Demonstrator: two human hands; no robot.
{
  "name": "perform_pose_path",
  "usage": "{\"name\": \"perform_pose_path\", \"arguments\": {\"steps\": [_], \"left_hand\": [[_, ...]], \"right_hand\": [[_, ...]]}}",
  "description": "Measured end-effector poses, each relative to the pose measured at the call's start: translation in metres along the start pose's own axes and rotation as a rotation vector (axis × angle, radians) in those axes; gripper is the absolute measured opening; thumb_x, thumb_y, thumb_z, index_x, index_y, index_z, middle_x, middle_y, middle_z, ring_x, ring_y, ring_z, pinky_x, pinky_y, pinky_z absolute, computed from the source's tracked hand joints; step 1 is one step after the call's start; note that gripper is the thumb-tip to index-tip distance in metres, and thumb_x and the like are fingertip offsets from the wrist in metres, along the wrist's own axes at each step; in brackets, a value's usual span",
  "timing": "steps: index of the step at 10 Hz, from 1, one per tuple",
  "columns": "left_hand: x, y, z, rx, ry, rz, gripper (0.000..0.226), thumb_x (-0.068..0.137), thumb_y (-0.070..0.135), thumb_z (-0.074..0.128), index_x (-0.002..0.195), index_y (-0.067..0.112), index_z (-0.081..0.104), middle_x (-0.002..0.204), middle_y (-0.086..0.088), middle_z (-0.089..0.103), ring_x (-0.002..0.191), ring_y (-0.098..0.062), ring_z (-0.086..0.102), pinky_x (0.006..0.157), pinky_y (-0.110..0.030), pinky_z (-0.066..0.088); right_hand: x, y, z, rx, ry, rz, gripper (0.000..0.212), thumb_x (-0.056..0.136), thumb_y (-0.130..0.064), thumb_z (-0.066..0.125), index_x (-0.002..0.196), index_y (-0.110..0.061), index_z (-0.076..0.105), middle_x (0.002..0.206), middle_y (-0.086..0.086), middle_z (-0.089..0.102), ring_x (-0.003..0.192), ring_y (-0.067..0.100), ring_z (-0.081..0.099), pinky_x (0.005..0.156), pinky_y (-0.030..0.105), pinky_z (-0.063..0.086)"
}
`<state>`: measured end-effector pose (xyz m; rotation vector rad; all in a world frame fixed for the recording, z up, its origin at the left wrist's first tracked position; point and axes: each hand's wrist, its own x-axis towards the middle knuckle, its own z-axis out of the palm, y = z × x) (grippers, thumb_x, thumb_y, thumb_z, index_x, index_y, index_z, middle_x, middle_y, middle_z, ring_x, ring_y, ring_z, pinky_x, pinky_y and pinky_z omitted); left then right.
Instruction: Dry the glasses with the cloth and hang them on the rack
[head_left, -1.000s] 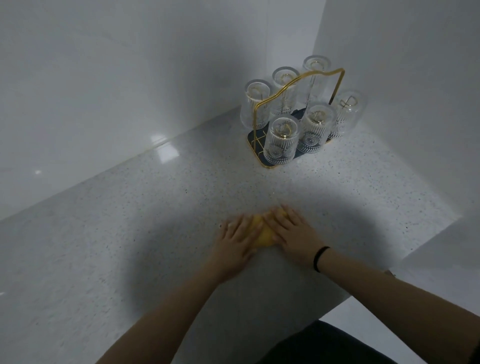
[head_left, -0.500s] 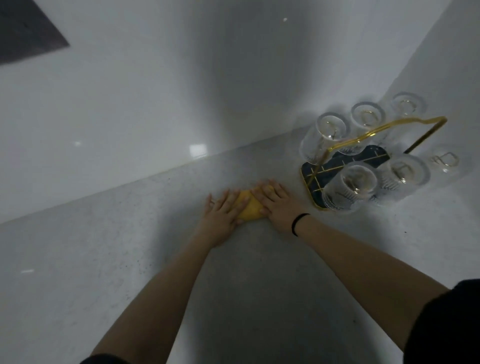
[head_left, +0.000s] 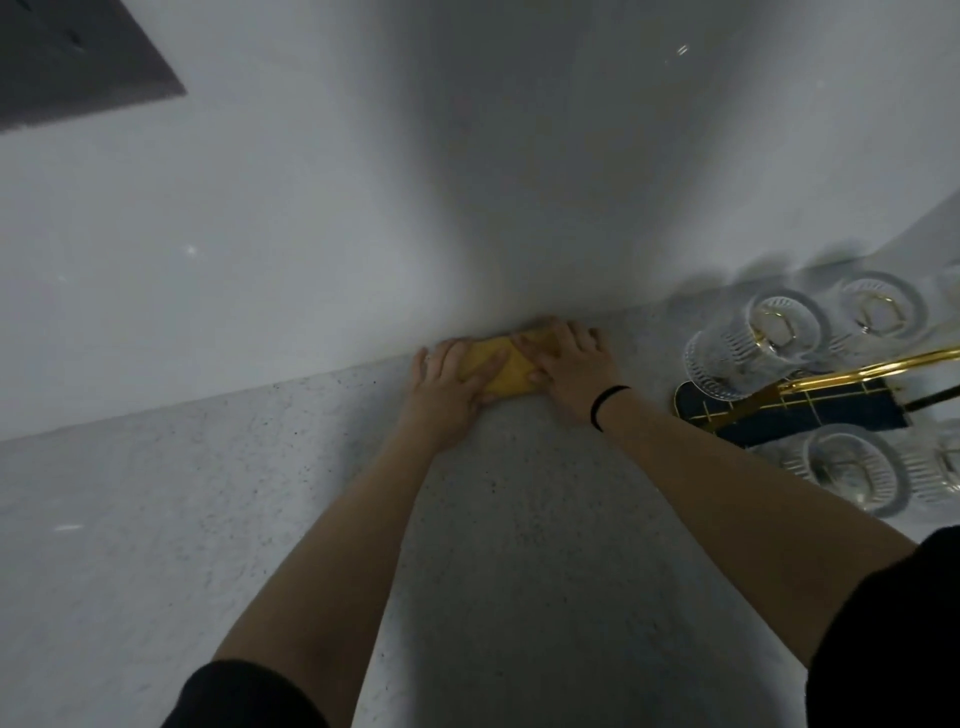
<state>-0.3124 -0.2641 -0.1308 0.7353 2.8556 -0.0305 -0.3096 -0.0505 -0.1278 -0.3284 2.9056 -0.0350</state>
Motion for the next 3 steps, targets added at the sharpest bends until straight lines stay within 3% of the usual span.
{"name": "perform_pose_path", "arguments": {"steps": [2,3], "left_hand": [[-0.001,0.005,-0.013,0.005,-0.058,-0.035,0.059,0.098,0.053,0.032,0.153,0.037,0.014,0.158,-0.012,0.015,0.145,-0.029,0.012,0.117,-0.052,0.006],[-0.012,0.007,-0.032,-0.004,-0.010,-0.062,0.064,0.099,0.051,0.034,0.154,0.029,0.013,0.159,-0.012,0.013,0.145,-0.028,0.013,0.117,-0.051,0.002]], "right_hand": [[-0.004,-0.001,-0.010,0.000,-0.067,-0.001,0.055,0.095,-0.049,0.025,0.144,-0.040,0.004,0.153,0.008,0.007,0.137,0.033,0.012,0.110,0.049,0.010],[-0.018,-0.003,-0.025,0.124,-0.017,0.013,0.054,0.094,-0.045,0.034,0.144,-0.028,0.021,0.155,0.008,0.007,0.140,0.032,0.007,0.112,0.048,0.007]]}}
